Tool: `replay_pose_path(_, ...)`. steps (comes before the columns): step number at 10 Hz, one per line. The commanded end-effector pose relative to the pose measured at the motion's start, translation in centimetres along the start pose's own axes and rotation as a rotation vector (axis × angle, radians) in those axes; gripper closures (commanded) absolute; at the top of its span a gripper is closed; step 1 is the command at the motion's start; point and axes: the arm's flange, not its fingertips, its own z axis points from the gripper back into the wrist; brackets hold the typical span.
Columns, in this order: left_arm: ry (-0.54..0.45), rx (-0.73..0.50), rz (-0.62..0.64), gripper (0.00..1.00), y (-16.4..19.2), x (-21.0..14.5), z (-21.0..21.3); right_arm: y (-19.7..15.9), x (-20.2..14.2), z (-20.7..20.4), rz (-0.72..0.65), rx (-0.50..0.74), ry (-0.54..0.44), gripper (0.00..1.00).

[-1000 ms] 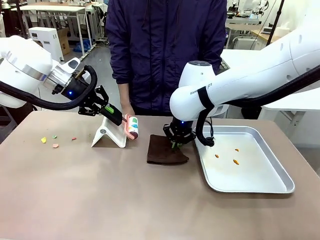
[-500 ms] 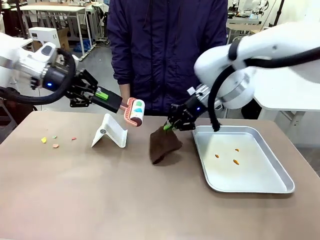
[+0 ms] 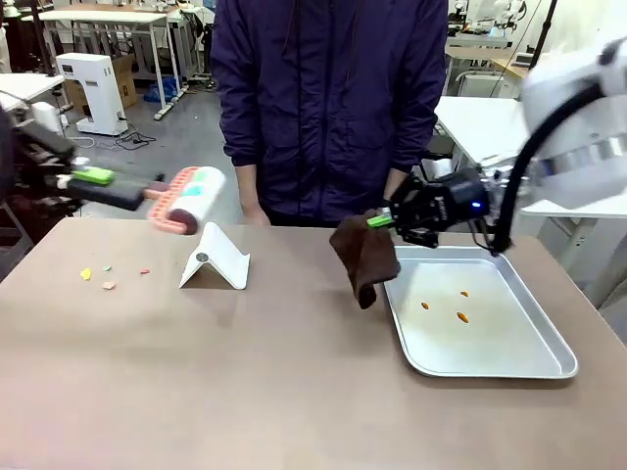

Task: Clean the surface of the table.
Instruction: Hold the Lint Roller with your left hand and the towel with your right hand.

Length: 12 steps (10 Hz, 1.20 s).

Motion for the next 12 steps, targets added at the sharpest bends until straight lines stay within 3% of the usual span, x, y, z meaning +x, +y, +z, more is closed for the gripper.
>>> replay_pose_path(1,0.027,-0.086,-0.02,1.0,1.6,-2.4,4.1,-1.7,-4.3,2.7,-0.062,0.103,-0.101,1.0)
replay_pose_path(3,-0.138,-0.164,0.0,1.0,4.0,-5.9,10.0,-5.3,-6.5,8.3,-0.13,0.24,-0.212,1.0)
replay_pose_path(5,-0.228,-0.169,0.054,1.0,7.3,-7.8,14.7,-8.0,-7.2,13.3,-0.197,0.323,-0.221,1.0)
replay_pose_path(8,-0.424,-0.128,0.084,1.0,12.6,-10.8,19.8,-12.7,-7.4,19.7,-0.258,0.418,-0.361,1.0)
replay_pose_path(10,-0.588,-0.151,0.14,1.0,13.9,-12.1,22.6,-15.3,-8.1,22.0,-0.304,0.39,-0.548,1.0)
replay_pose_path(11,-0.61,-0.153,0.094,1.0,13.8,-12.6,22.9,-16.3,-8.4,22.2,-0.258,0.323,-0.608,1.0)
replay_pose_path(12,-0.642,-0.162,0.07,1.0,13.9,-12.5,23.2,-17.8,-8.3,22.5,-0.318,0.279,-0.728,1.0)
